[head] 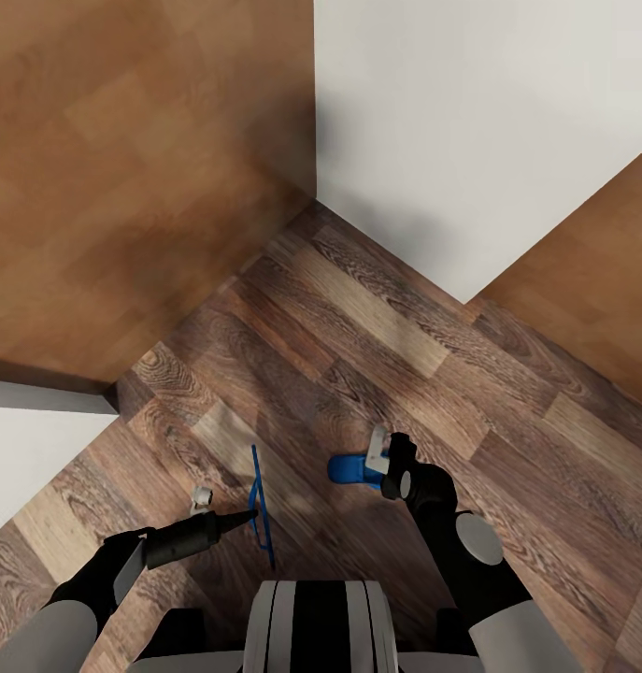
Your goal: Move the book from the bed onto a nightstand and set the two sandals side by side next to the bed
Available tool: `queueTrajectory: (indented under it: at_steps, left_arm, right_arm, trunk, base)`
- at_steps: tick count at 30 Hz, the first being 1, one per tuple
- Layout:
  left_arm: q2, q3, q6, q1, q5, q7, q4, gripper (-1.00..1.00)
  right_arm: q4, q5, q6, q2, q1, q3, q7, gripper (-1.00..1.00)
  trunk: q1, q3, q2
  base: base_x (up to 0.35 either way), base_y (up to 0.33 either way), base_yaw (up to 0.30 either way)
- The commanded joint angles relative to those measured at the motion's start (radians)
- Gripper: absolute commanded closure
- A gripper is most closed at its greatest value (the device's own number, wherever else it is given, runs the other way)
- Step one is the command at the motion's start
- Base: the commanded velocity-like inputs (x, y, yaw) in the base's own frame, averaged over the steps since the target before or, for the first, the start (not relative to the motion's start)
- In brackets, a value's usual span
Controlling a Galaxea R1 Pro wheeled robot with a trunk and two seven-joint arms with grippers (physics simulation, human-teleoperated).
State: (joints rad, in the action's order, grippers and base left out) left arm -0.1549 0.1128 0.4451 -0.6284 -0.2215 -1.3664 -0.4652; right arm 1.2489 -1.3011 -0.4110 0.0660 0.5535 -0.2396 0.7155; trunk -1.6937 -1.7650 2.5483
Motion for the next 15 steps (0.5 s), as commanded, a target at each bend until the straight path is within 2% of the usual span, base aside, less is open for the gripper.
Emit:
queueTrajectory:
  at_steps: [1, 12, 15]
  left_arm:
    - [0.0, 0.001, 0.01, 0.0, -0.002, -0.003, 0.0, 1.0]
    - [0.0, 0.001, 0.009, 0.001, -0.002, -0.003, 0.0, 1.0]
    - [0.0, 0.001, 0.009, 0.001, -0.002, -0.002, 0.0, 1.0]
  right_arm:
    - [0.001, -0.006, -0.003, 0.0, 0.001, -0.001, 0.007, -1.0]
    - [0.001, -0.007, -0.003, 0.0, 0.0, -0.001, 0.007, -1.0]
    - [0.001, -0.007, -0.003, 0.0, 0.0, -0.001, 0.007, -1.0]
  trunk:
    - [0.0, 0.0, 0.0]
    - [0.0, 0.0, 0.0]
    - [0.0, 0.0, 0.0]
  base:
    - [0.0, 0.0, 0.0]
    - [-0.002, 0.01, 0.0]
    - [-0.144, 0.123, 0.0]
